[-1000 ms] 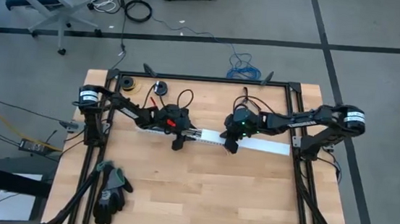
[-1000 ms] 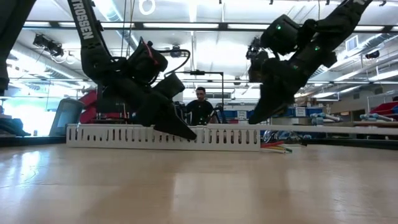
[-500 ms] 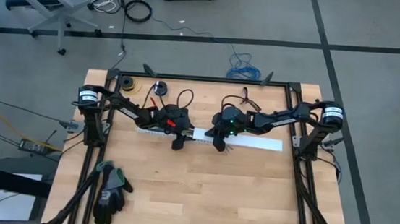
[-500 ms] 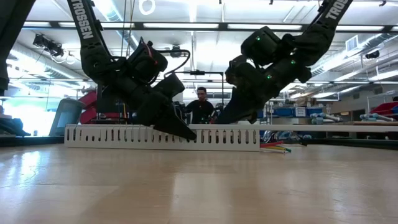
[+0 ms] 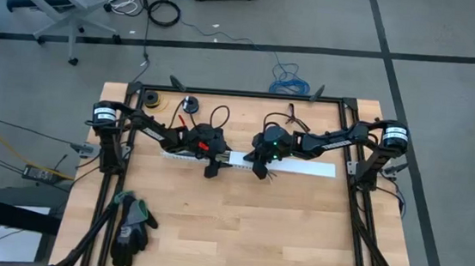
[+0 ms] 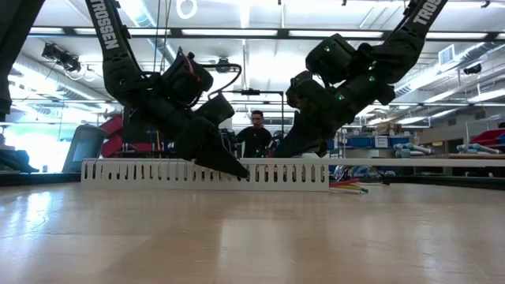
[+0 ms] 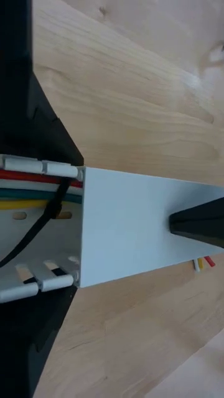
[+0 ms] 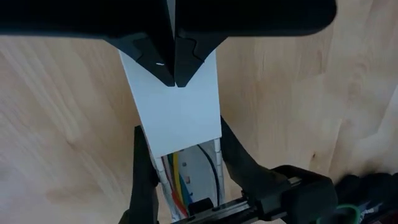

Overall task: Ziptie cables
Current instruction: Close the cable duct

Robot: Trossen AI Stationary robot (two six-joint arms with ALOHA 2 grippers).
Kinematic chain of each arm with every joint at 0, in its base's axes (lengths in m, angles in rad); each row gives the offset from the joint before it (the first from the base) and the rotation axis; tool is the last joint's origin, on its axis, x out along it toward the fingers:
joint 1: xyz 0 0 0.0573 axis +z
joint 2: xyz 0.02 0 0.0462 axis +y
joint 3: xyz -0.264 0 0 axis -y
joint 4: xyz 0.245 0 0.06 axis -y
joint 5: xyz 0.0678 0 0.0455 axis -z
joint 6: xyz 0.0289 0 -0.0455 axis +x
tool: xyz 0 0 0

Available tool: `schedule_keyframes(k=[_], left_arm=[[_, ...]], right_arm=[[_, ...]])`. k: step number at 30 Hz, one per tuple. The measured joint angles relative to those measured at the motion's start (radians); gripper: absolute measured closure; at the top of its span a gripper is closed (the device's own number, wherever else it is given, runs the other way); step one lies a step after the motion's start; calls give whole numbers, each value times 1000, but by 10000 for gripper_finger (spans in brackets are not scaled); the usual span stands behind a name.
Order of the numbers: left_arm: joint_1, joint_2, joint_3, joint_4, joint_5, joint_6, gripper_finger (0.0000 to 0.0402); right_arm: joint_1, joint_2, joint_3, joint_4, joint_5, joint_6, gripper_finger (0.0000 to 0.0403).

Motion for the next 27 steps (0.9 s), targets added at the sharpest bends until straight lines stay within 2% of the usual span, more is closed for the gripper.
schedule_keyframes(k=[6, 12, 20, 22, 27], left_arm=[[0, -37, -31, -11, 10, 20, 118], [1, -130, -129, 1, -11, 24, 117], [1, -131, -238, 139, -25, -43, 117], [1, -131, -242, 189, -26, -46, 117], [1, -131, -233, 194, -36, -29, 117]], right_arm=[[-1, 0, 0, 0, -1, 14, 403], [-11, 0, 0, 0, -6, 23, 403], [-12, 0, -1, 4, -3, 23, 403], [-12, 0, -1, 4, -3, 24, 403], [-12, 0, -1, 5, -2, 29, 403]])
